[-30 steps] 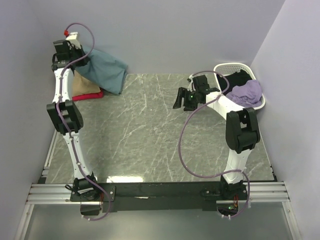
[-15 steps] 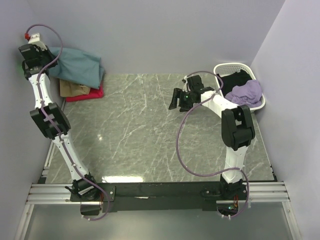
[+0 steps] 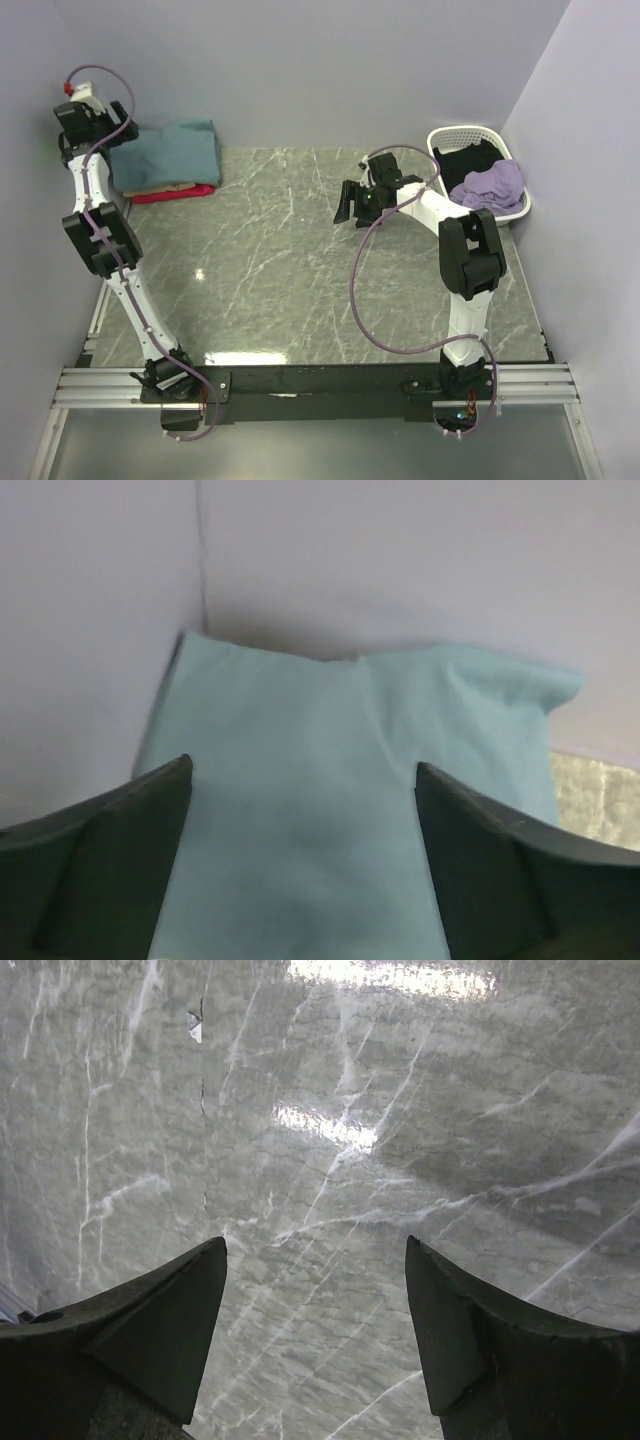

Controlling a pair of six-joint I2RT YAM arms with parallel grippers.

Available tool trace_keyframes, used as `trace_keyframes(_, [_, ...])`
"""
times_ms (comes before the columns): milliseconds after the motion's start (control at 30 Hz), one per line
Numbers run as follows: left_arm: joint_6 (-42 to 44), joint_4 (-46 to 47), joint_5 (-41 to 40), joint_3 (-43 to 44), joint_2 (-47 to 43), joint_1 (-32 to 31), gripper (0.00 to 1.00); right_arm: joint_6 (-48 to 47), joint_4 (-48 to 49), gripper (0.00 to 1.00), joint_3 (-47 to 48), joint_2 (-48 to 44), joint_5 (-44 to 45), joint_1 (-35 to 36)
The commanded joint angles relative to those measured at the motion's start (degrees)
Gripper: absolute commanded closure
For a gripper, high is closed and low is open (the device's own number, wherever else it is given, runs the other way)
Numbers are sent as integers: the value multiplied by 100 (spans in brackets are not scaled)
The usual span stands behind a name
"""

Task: Fold and stack the t-shirts
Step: Neatly place the folded tshirt to the corner, then reset both grippers

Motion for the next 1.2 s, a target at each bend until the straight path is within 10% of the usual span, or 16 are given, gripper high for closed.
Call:
trace_keyframes(0, [-67, 56, -598, -440, -173, 52, 1, -18, 71, 21, 123, -72, 20, 22])
trace_keyframes(733, [-944, 320, 1306, -1961, -2555, -1010, 1, -10, 423, 21, -440, -687, -59, 31])
trace_keyframes(1167, [-1209, 391, -536, -5098, -4911, -4013, 1, -168, 45, 21, -1213, -2321, 2222, 171])
